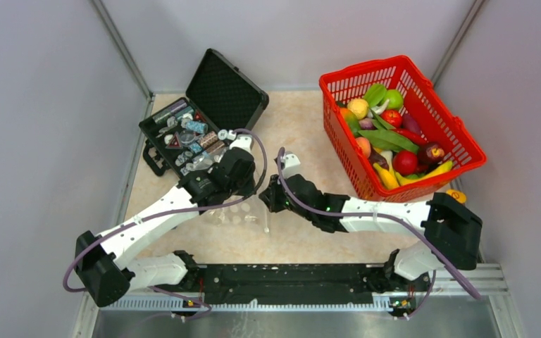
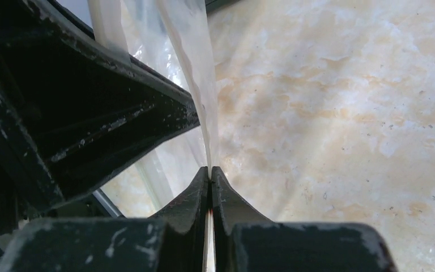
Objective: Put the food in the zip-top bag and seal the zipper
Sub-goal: Pick up the zipper food storage bag at the center of the board, then open the zipper of the food storage bag at the center of the board.
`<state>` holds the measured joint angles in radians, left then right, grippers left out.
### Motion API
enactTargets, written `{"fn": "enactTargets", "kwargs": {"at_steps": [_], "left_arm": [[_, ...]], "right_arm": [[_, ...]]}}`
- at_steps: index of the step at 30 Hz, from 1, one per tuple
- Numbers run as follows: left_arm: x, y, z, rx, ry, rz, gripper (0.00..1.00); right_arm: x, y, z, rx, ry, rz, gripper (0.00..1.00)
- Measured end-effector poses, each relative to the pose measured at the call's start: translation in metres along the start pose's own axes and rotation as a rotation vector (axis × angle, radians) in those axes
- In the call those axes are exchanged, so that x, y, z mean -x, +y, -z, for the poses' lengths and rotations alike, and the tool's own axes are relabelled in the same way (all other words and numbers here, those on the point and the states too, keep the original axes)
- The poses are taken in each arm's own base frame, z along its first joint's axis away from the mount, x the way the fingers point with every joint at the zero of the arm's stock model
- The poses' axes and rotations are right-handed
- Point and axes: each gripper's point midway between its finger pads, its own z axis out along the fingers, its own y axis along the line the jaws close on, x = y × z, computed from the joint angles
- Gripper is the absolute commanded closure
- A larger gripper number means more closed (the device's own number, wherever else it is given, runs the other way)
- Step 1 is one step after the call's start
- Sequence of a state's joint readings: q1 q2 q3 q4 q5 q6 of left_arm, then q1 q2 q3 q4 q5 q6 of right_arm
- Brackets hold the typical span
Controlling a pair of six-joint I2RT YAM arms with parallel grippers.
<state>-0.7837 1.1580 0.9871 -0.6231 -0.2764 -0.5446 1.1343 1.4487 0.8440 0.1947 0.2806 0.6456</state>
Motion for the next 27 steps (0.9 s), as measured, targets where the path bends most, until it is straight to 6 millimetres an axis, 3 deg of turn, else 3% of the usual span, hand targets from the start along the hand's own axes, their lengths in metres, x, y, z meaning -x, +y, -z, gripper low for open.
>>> {"fn": "enactTargets", "kwargs": {"at_steps": [4, 9, 20, 24, 27], "left_arm": [[-0.002, -0.003, 0.0, -0.015, 0.01, -0.001, 0.63], [-0.003, -0.005, 0.001, -0.025, 0.017, 0.01, 0.63], [-0.012, 0.005, -0.003, 0.034, 0.023, 0.024, 0.77], [-0.012, 0.006, -0.003, 0.043, 0.018, 0.026, 0.97], [-0.015, 0.003, -0.004, 0.043, 0.023, 0.016, 1.0]], "right_arm": [[0.003, 0.001, -0.001, 0.004, -0.01, -0.026, 1.0], [0.007, 0.006, -0.004, 0.013, -0.025, -0.099, 1.0], [0.014, 0.008, -0.007, 0.041, -0.044, -0.215, 1.0], [0.016, 0.009, -0.007, 0.051, -0.05, -0.229, 1.0], [0.016, 0.008, -0.008, 0.046, -0.054, -0.234, 1.0]]}}
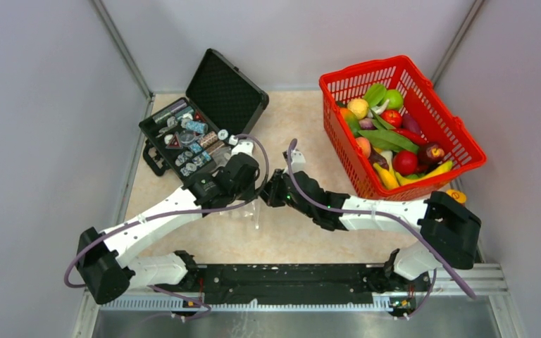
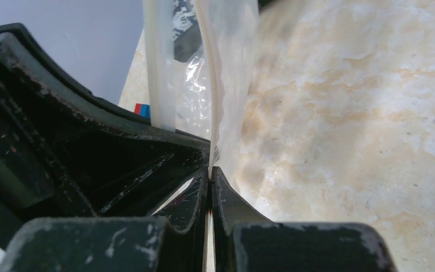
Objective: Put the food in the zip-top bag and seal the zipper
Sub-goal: Open the zipper of the food storage bag at the center of the board.
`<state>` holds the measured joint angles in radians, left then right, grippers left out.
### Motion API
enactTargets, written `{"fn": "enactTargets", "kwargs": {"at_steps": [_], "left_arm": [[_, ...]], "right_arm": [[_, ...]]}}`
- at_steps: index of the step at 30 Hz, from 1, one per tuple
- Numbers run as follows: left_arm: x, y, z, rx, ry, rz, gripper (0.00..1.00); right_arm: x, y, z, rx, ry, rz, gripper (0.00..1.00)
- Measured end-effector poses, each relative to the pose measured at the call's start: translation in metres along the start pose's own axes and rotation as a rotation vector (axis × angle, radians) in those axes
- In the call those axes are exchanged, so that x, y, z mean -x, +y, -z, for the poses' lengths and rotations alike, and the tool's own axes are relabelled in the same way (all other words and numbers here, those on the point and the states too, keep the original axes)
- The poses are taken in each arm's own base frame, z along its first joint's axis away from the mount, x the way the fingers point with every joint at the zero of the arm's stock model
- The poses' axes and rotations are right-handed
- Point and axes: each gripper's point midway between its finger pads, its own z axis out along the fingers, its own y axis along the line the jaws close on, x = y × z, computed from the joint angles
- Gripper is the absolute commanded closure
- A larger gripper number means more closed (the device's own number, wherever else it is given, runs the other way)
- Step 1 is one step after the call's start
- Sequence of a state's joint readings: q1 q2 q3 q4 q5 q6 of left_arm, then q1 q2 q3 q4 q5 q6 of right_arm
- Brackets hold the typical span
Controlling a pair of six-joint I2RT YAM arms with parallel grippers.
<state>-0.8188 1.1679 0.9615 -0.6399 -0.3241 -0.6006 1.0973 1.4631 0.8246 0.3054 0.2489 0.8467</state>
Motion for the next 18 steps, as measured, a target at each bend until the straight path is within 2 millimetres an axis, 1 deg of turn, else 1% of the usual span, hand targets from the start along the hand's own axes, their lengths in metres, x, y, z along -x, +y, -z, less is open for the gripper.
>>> {"fn": "enactTargets", "kwargs": {"at_steps": [2, 4, 8, 10, 12, 15, 18], "left_arm": [[-0.001, -0.001, 0.0, 0.004, 0.001, -0.009, 1.0], [-0.002, 0.001, 0.0, 0.014, -0.001, -0.014, 1.0], [0.0, 0.014, 0.005, 0.074, -0.005, -0.037, 1.0], [0.006, 0.02, 0.011, 0.103, -0.021, -0.05, 1.0], [0.017, 0.024, 0.02, 0.126, -0.049, -0.054, 1.0], [0.032, 0.025, 0.031, 0.136, -0.088, -0.055, 1.0], [0.039, 0.022, 0.035, 0.125, -0.098, -0.06, 1.0]], "right_arm": [[0.0, -0.005, 0.0, -0.022, -0.004, 0.002, 1.0], [0.0, -0.014, 0.0, -0.063, -0.011, 0.01, 1.0], [0.0, -0.043, 0.001, -0.177, -0.012, 0.043, 1.0], [-0.001, -0.056, 0.003, -0.227, -0.009, 0.061, 1.0], [-0.002, -0.064, 0.005, -0.26, -0.004, 0.075, 1.0], [-0.005, -0.071, 0.007, -0.288, 0.011, 0.103, 1.0], [-0.002, -0.073, 0.009, -0.299, 0.033, 0.135, 1.0]]}}
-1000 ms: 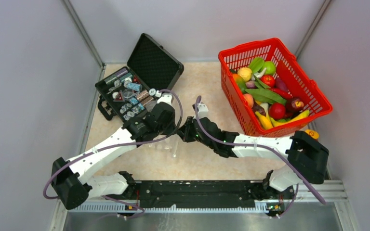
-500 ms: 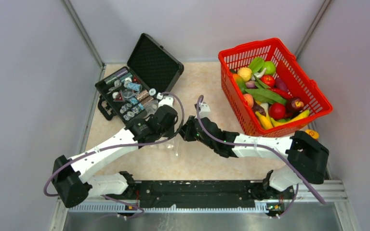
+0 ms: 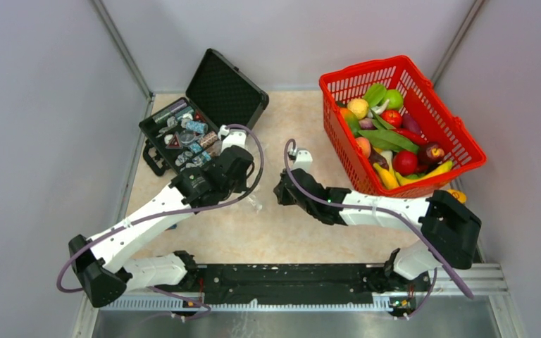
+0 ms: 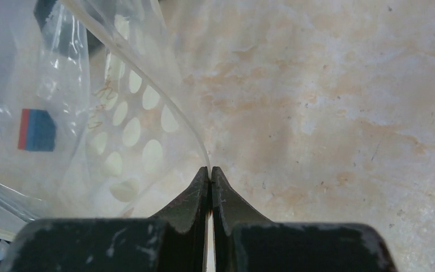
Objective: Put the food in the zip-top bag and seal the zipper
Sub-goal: Open the zipper of the food storage bag at the center of the board, then pick up the fake fruit from the bin.
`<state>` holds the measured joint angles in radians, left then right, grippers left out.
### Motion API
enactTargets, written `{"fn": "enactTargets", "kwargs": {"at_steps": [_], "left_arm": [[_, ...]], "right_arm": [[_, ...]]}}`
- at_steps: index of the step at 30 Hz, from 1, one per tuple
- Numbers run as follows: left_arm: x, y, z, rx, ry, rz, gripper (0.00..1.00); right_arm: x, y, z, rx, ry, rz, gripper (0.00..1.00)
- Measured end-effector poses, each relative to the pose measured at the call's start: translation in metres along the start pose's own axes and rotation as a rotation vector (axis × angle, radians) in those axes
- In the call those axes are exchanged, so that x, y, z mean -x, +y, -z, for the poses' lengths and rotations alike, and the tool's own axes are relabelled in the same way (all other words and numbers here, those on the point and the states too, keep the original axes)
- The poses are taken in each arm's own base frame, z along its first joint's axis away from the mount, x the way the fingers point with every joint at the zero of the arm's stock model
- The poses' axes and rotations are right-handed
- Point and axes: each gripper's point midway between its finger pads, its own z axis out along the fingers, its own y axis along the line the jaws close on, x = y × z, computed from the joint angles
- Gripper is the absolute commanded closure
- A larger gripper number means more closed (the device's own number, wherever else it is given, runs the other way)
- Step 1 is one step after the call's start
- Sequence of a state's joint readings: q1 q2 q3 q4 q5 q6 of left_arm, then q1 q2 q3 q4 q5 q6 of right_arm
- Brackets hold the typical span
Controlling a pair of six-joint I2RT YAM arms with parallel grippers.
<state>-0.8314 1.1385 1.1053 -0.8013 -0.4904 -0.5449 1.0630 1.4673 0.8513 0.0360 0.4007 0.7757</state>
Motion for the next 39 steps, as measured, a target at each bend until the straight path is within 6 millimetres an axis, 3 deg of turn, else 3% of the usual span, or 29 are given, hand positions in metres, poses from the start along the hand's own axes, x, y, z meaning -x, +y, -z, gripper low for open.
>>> {"fn": "enactTargets", "kwargs": {"at_steps": [3, 8, 13, 16, 20, 25, 27, 31, 35, 39], "left_arm": [[-0.004, -0.003, -0.001, -0.018, 0.021, -0.014, 1.0], [-0.015, -0.01, -0.009, -0.028, 0.075, -0.03, 1.0], [-0.022, -0.012, -0.018, -0.008, 0.106, -0.023, 1.0], [-0.026, -0.013, -0.022, 0.001, 0.121, -0.022, 1.0], [-0.029, -0.016, -0.029, 0.005, 0.133, -0.025, 1.0], [-0.029, -0.023, -0.034, -0.011, 0.131, -0.023, 1.0], [-0.028, -0.024, -0.035, -0.016, 0.129, -0.021, 1.0], [-0.027, -0.026, -0.035, -0.026, 0.128, -0.02, 1.0], [-0.026, -0.031, -0.036, -0.052, 0.126, -0.016, 1.0], [-0.027, -0.034, -0.037, -0.071, 0.13, -0.019, 1.0]], "right_arm": [[0.01, 0.006, 0.0, 0.017, 0.0, 0.025, 0.95], [0.023, 0.021, 0.002, 0.095, 0.027, 0.058, 0.71], [0.02, 0.022, 0.009, 0.131, 0.077, 0.102, 0.66], [0.022, 0.025, 0.02, 0.156, 0.092, 0.117, 0.55], [0.04, 0.032, 0.046, 0.204, 0.059, 0.132, 0.47], [0.085, 0.04, 0.094, 0.278, -0.075, 0.123, 0.46], [0.106, 0.031, 0.109, 0.253, -0.127, 0.123, 0.46], [0.17, -0.012, 0.128, 0.099, -0.267, 0.118, 0.44], [0.245, -0.084, 0.149, -0.106, -0.409, 0.075, 0.44], [0.297, -0.15, 0.157, -0.238, -0.471, 0.014, 0.42]]}}
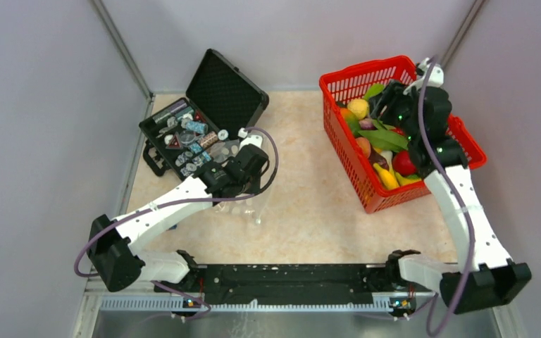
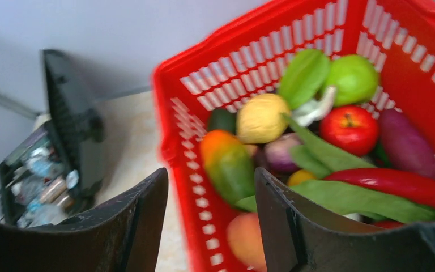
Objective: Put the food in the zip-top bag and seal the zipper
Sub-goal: Pick up the fake fruit from the bin.
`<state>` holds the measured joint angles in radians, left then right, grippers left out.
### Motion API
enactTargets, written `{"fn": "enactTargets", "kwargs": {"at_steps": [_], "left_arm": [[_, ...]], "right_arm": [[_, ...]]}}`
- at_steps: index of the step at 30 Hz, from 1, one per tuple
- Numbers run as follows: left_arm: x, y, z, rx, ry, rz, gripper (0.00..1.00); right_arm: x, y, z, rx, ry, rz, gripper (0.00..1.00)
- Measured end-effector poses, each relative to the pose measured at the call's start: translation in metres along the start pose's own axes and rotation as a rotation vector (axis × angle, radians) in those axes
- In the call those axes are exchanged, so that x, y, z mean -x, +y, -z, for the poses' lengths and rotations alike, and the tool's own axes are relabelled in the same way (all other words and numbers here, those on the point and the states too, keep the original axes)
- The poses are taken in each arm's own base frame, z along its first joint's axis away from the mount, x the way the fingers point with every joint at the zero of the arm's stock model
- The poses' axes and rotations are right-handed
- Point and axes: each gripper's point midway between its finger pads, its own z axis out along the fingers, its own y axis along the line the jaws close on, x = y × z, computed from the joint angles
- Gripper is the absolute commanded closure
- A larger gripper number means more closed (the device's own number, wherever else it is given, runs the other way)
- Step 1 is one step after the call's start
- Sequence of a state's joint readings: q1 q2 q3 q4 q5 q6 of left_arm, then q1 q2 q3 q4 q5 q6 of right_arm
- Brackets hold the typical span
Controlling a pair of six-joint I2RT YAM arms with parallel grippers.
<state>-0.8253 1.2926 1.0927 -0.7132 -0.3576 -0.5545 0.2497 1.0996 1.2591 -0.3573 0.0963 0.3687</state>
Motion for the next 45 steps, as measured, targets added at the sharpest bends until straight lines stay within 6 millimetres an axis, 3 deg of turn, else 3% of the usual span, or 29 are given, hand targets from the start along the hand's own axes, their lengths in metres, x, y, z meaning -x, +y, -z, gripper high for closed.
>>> {"fn": "enactTargets", "kwargs": {"at_steps": [2, 5, 10, 16, 20, 25, 30, 33, 36, 39, 45], "left_arm": [[-0.001, -0.001, -0.001, -0.006, 0.001, -0.003, 1.0], [-0.002, -0.002, -0.001, -0.014, 0.006, -0.008, 1.0], [-0.002, -0.005, 0.0, -0.03, 0.012, -0.018, 1.0], [-0.004, -0.006, 0.0, -0.043, 0.019, -0.031, 1.0], [-0.004, -0.006, 0.0, -0.048, 0.022, -0.038, 1.0], [-0.004, -0.006, 0.0, -0.048, 0.022, -0.048, 1.0], [-0.004, -0.006, 0.0, -0.048, 0.023, -0.051, 1.0], [-0.005, -0.006, 0.0, -0.047, 0.025, -0.053, 1.0], [-0.005, -0.006, -0.001, -0.045, 0.029, -0.055, 1.0], [-0.006, -0.006, -0.002, -0.045, 0.033, -0.056, 1.0], [-0.007, -0.005, -0.002, -0.042, 0.037, -0.056, 1.0]], "right_arm": [[0.002, -0.027, -0.018, -0.044, 0.018, -0.02, 0.41], [-0.017, -0.066, -0.052, -0.111, 0.118, -0.029, 0.4], [-0.059, -0.102, -0.101, -0.117, 0.345, 0.072, 0.38], [-0.094, -0.123, -0.107, -0.082, 0.509, 0.221, 0.34], [-0.094, -0.124, -0.111, -0.069, 0.504, 0.193, 0.3], [-0.077, -0.106, -0.13, 0.025, 0.41, 0.117, 0.27], [-0.073, -0.102, -0.176, 0.073, 0.409, 0.069, 0.26], [-0.087, -0.107, -0.203, 0.079, 0.445, 0.046, 0.26], [-0.115, -0.111, -0.214, 0.081, 0.522, 0.017, 0.27], [-0.131, -0.105, -0.219, 0.092, 0.572, 0.011, 0.27], [-0.145, -0.087, -0.215, 0.118, 0.616, 0.047, 0.25]]}}
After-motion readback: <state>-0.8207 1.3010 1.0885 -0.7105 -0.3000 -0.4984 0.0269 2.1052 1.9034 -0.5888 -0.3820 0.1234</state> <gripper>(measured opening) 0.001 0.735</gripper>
